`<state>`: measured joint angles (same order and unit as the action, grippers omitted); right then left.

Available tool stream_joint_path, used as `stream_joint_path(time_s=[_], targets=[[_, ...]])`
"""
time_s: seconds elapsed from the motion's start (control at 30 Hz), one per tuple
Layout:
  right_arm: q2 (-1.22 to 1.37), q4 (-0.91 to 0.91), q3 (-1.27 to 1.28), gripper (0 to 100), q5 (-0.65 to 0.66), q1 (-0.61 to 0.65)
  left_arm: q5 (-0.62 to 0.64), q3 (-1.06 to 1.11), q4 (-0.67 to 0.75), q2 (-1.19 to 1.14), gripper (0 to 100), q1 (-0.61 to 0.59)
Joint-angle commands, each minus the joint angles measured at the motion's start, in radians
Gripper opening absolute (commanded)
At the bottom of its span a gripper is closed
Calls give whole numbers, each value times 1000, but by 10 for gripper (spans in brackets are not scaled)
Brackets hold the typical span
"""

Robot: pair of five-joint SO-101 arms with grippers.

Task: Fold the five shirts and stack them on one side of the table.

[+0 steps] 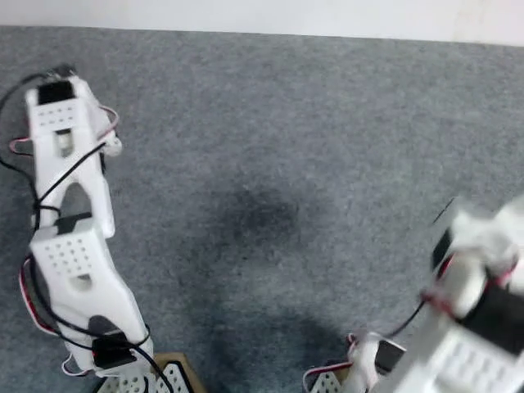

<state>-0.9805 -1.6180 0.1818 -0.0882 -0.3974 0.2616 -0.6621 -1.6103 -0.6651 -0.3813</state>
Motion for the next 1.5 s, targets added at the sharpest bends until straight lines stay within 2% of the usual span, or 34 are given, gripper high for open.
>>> stream_joint_path(time_s=[0.0,0.1,0.2,0.3,0.4,0.73,0.93,1.1,1.23,1.33,1.37,1.47], targets=[[-170,-44,16,40,28,120,-2,-7,-94,223,5,10],[-332,-47,139,40,130,263,-2,-5,-140,331,5,10],[-515,-15,285,40,219,352,0,2,-149,427,5,5],[-704,51,438,40,285,389,0,42,-149,541,5,10],[-863,131,599,41,293,395,0,105,-149,674,5,10],[-822,242,955,41,293,389,-2,472,-138,1171,6,12],[-822,234,1188,40,293,389,-2,806,6,1512,6,12],[-822,234,1359,40,293,389,-2,1159,195,1899,6,12],[-820,249,1405,38,296,387,-2,1480,316,2239,6,10],[-820,269,1409,38,298,387,-2,1689,336,2493,6,8],[-820,282,1412,38,298,387,-2,1725,334,2528,6,8],[-820,315,1442,38,298,387,0,1771,333,2442,6,2]])
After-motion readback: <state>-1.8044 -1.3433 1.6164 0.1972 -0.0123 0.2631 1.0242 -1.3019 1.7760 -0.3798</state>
